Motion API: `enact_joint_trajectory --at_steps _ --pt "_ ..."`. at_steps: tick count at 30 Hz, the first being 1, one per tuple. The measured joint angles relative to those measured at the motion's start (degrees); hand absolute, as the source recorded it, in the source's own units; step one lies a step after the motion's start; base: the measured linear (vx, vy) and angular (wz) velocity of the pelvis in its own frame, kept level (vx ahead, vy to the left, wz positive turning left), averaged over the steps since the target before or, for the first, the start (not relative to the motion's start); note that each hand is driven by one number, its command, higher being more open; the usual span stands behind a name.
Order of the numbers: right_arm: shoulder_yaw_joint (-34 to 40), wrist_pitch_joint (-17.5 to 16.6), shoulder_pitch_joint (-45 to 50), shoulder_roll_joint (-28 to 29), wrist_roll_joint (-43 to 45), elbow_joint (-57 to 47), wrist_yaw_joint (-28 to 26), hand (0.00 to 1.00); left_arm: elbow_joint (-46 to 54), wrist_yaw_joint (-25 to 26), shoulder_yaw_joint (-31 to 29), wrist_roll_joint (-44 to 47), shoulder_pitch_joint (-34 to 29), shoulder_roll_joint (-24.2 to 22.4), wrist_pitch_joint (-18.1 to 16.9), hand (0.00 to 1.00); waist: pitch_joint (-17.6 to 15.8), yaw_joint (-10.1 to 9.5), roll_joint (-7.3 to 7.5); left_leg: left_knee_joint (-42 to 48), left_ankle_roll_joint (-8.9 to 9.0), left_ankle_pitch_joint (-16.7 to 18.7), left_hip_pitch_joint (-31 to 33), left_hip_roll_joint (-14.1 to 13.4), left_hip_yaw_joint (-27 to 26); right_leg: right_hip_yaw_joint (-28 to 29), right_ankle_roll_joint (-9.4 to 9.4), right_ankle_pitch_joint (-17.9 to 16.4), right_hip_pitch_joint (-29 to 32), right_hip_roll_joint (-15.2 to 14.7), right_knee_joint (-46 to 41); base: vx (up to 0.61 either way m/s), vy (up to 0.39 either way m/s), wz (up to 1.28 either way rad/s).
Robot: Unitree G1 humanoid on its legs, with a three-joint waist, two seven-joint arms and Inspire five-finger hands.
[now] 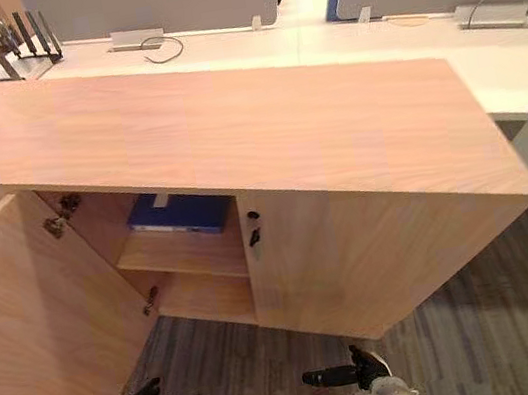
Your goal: Walk over to the cabinet, pick up the folder, carry it to the office cabinet, place the folder inside the office cabinet, then close the office cabinet door
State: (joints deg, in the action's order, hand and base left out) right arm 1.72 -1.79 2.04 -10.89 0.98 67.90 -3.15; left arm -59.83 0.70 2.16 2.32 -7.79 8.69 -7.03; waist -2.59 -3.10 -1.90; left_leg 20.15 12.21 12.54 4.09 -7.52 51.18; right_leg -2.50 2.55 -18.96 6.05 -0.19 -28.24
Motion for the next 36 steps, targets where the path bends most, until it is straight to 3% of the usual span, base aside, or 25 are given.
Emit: enact_joint_trajectory --at_steps 2,3,4,5,6,7,9,10,11,12,14,16,17,18,19,20,21,23,29,32,34,36 --pt "0.1 0.0 0.4 -0.2 0.0 0.5 0.3 1.0 1.4 0.0 0.2 -0.1 -1.0 -0.1 -0.1 1.0 0.0 -0.07 -0.72 0.9 0.54 -1.1 1.5 0.0 -0.8 -2.7 -0.53 0.7 -1.6 0.3 2.1 -0.05 -0.093 0.76" --pt "0.0 0.0 0.2 -0.1 -0.2 0.5 0.9 1.0 3.0 -0.1 0.2 -0.2 -1.5 0.0 -0.2 1.0 -0.1 -0.23 -0.89 -1.3 -0.96 -4.9 3.7 -0.2 -5.5 -5.2 -0.75 2.0 -2.3 -0.2 4.9 -0.05 -0.067 1.09" --pt "0.1 0.0 0.0 0.1 -0.7 0.5 1.2 1.0 4.0 0.0 0.4 -0.2 -1.4 0.0 -0.2 1.0 0.0 -0.26 -0.13 -4.1 -2.4 -8.7 5.4 -0.7 -11.0 -7.7 -1.01 3.6 -3.2 -1.2 7.7 -0.01 -0.009 1.22" --pt "0.2 0.0 0.0 0.2 -0.7 0.5 1.2 1.0 4.7 0.1 0.9 -0.2 -1.3 0.2 -0.2 1.0 -0.2 -0.21 0.22 -5.9 -3.87 -10.6 6.0 -1.3 -16.1 -9.5 -1.3 5.0 -3.9 -2.1 10.2 0.16 0.177 1.28" --pt "1.2 -0.1 0.2 0.5 -0.8 0.9 1.4 1.0 6.0 0.1 1.8 -0.2 -0.6 0.3 -0.1 1.0 -0.8 -0.54 -0.08 0.0 -5.63 -8.6 9.6 -1.8 -31.0 -13.2 -1.48 7.4 -5.1 -2.9 13.8 0.37 0.424 1.44" --pt "2.5 -0.1 -0.5 0.4 -0.8 0.8 1.6 1.0 6.8 -0.1 2.9 -0.2 -0.6 0.4 0.0 1.0 -1.3 -0.56 -1.11 5.8 -8.16 -5.3 11.4 -4.1 -47.0 -16.2 -1.04 8.3 -6.4 -3.4 15.1 0.4 0.502 1.45" --pt "3.3 -0.1 -1.0 0.0 -0.7 0.8 2.1 1.0 8.3 -0.6 4.4 -0.4 -1.4 0.7 0.1 1.0 -2.0 -0.09 -1.98 4.8 -8.98 -5.7 11.3 -6.1 -62.5 -20.7 -0.75 8.5 -7.6 -4.2 15.0 0.23 0.452 1.39" --pt "3.3 -0.1 -1.6 0.8 -0.7 0.7 2.2 1.0 10.0 -1.0 4.5 -0.4 -1.8 1.1 0.1 1.0 -2.5 -1.07 -0.89 -0.2 -10.25 -9.3 10.4 -3.1 -62.4 -22.4 -0.66 8.4 -7.4 -5.9 16.0 0.1 0.301 1.14" --pt "3.3 -0.2 -1.7 1.4 -0.7 0.4 2.2 1.0 10.5 -1.1 4.6 -0.4 -1.7 1.6 0.1 1.0 -2.6 -1.08 -0.15 -4.8 -10.43 -11.9 9.6 -1.1 -62.0 -23.9 -0.6 8.8 -7.7 -7.1 17.4 0.12 0.187 0.97" --pt "3.8 -0.4 -1.8 2.8 -0.7 -0.2 2.2 1.0 10.8 -1.6 4.5 -0.3 -0.8 2.4 0.3 1.0 -3.2 -0.29 1.94 -4.0 -11.45 -10.3 8.9 -1.2 -65.1 -27.8 0.34 10.3 -8.5 -9.1 19.1 0.18 0.158 1.16" --pt "5.1 -0.5 -1.3 3.9 -0.2 -2.0 2.4 1.0 10.9 -2.2 4.8 0.2 -1.0 2.1 0.9 1.0 -3.2 0.85 0.66 2.3 -11.1 -3.0 7.0 -3.5 -72.5 -34.2 2.05 11.6 -11.4 -10.3 19.8 0.25 0.239 1.67" --pt "6.1 -0.3 -1.4 4.3 -0.3 -2.6 2.5 1.0 11.5 -2.6 4.8 0.8 -0.7 1.3 1.0 1.0 -3.6 0.78 0.81 -1.9 -12.73 -5.4 6.4 -0.6 -74.1 -38.9 2.77 12.3 -12.3 -12.4 19.0 0.05 0.262 1.31" --pt "6.1 -0.4 -1.1 5.1 -0.3 -3.1 2.4 1.0 11.6 -2.5 4.8 1.6 -0.5 1.4 1.0 1.0 -3.1 0.58 2.28 -7.7 -13.15 -7.3 5.3 3.2 -72.8 -41.3 3.31 12.8 -12.3 -14.6 19.3 0.06 0.212 1.06" --pt "6.2 -0.4 -0.9 6.0 -0.3 -3.4 2.5 1.0 11.6 -2.6 4.6 1.9 0.0 1.3 1.1 1.0 -2.7 1.07 3.25 -9.6 -12.79 -5.9 4.6 3.2 -77.7 -43.9 4.35 13.9 -12.8 -16.5 19.6 0.12 0.151 1.19" --pt "6.4 -0.4 -0.9 6.3 -0.3 -3.5 2.5 1.0 11.6 -2.5 4.5 1.9 -0.1 1.2 1.2 1.0 -2.8 1.69 3.1 -9.1 -12.72 -5.9 4.6 2.0 -81.0 -45.2 4.17 14.4 -13.4 -16.7 19.5 0.11 0.129 1.23" --pt "6.8 -0.1 -0.8 6.5 -0.2 -3.5 2.5 1.0 11.6 -2.7 4.2 2.1 -0.8 0.8 1.3 1.0 -2.9 2.1 2.72 -9.8 -13.92 -8.0 4.3 2.6 -81.7 -46.6 4.11 14.7 -14.1 -16.8 19.4 0.06 0.147 0.89" --pt "6.7 0.1 -0.8 6.7 -0.2 -3.5 2.5 1.0 12.3 -2.5 3.7 2.4 -0.8 0.4 1.3 1.0 -2.9 1.61 2.7 -11.7 -14.29 -8.6 3.6 3.7 -81.1 -46.0 3.19 15.5 -14.3 -16.6 20.2 0.06 0.207 0.65" --pt "6.6 -0.1 -1.4 6.8 -0.3 -3.8 2.4 1.0 13.1 -2.4 3.3 2.8 -1.9 0.3 1.3 1.0 -2.9 1.56 2.37 -13.7 -14.89 -9.4 2.6 4.5 -80.9 -45.3 3.11 16.4 -14.5 -16.0 21.4 0.03 0.117 0.09" --pt "5.5 -0.2 -1.7 6.7 -0.6 -5.2 2.5 1.0 18.5 -1.5 -9.1 9.7 -6.0 -4.0 1.3 1.0 -2.7 1.68 1.58 -24.0 -14.8 -14.1 -3.1 7.8 -81.2 -44.1 3.65 17.8 -15.1 -15.2 23.1 0.04 0.007 -0.04" --pt "5.4 -0.1 -1.7 6.6 -0.7 -5.3 2.3 1.0 19.8 -0.6 -19.8 15.6 -5.2 -4.1 1.4 1.0 -2.6 1.85 1.42 -25.3 -14.77 -14.9 -3.9 7.8 -81.3 -44.0 3.65 17.8 -15.4 -15.3 23.0 0.04 -0.037 -0.03" --pt "5.1 -0.1 -1.5 6.4 -0.8 -5.3 2.1 1.0 19.8 0.5 -26.7 18.0 -3.6 -2.5 1.8 1.0 -2.7 1.96 1.23 -25.3 -14.77 -14.9 -4.7 7.8 -81.4 -43.7 3.64 17.8 -16.1 -15.4 23.1 0.03 -0.034 -0.04" --pt "3.9 -0.1 -1.2 5.9 -2.1 -5.8 1.2 1.0 19.7 1.3 -33.1 21.5 -0.7 3.3 2.1 1.0 -2.6 1.9 1.13 -25.3 -14.73 -14.9 -5.0 7.7 -81.6 -43.1 3.57 17.7 -16.3 -15.3 23.1 0.01 -0.031 -0.04"
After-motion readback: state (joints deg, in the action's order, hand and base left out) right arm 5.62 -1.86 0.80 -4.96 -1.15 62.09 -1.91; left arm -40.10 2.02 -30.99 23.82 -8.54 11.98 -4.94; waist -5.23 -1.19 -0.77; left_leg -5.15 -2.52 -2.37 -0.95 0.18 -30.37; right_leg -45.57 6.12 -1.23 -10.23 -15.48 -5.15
